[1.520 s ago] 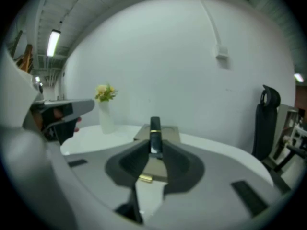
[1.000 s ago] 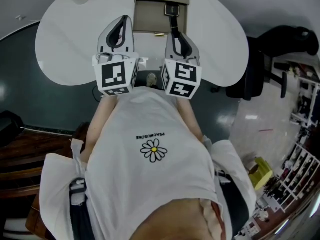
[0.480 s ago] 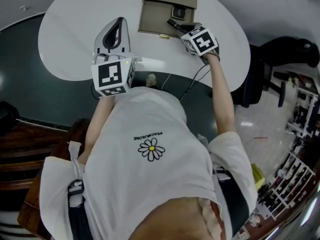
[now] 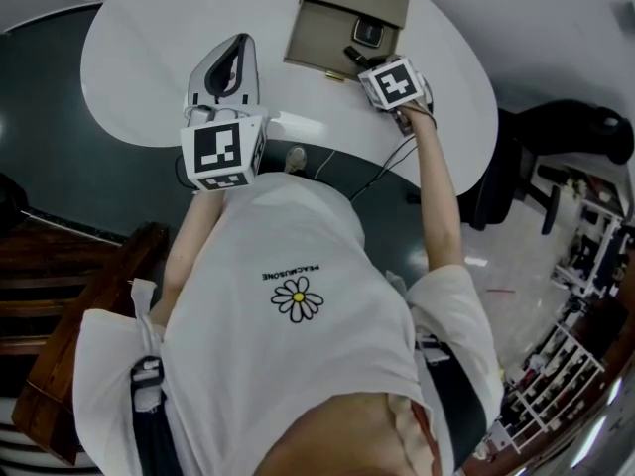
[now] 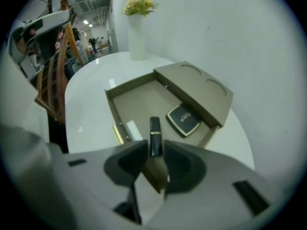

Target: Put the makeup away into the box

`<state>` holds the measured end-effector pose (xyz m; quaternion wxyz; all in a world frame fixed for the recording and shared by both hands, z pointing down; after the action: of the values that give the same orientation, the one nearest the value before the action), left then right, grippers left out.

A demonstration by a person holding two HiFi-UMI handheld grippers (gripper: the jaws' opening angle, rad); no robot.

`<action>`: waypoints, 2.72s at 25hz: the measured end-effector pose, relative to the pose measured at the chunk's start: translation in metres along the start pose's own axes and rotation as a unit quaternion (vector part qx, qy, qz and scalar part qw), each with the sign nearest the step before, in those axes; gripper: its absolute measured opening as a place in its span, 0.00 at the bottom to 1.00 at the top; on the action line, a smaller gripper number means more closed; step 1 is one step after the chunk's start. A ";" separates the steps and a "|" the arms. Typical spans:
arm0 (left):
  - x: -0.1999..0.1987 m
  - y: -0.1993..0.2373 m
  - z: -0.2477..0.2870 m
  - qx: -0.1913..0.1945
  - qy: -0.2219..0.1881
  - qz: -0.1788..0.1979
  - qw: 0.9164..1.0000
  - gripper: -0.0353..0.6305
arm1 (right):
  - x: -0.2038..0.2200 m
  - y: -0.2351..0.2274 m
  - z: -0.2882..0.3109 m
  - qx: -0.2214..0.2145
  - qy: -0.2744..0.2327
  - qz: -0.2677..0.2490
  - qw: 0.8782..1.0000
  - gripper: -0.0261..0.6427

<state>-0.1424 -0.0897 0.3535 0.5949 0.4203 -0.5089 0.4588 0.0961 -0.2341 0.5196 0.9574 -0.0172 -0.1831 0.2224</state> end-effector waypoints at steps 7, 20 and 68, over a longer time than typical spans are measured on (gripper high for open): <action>-0.001 -0.001 -0.005 -0.001 -0.005 -0.003 1.000 0.08 | -0.005 0.003 -0.006 -0.004 -0.016 0.000 1.000 0.30; -0.012 -0.016 -0.011 0.019 -0.024 0.001 1.000 0.08 | -0.056 0.042 -0.106 0.044 -0.259 0.008 0.965 0.10; -0.019 -0.049 -0.005 0.091 -0.033 0.024 0.995 0.08 | -0.003 0.133 -0.133 0.149 -0.452 0.167 0.863 0.08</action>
<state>-0.0943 -0.0984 0.3323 0.5259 0.4751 -0.4945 0.5031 0.0856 -0.1093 0.3789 0.7092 0.1981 -0.5548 0.3873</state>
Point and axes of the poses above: the fingertips, and each gripper's own axes: z forward along the fingers, y to its left, x out of its underside, the point moved 7 cm from there along -z, backward along the fingers, and after that the axes turned 11 degrees about -x, right-handed, at the moved point
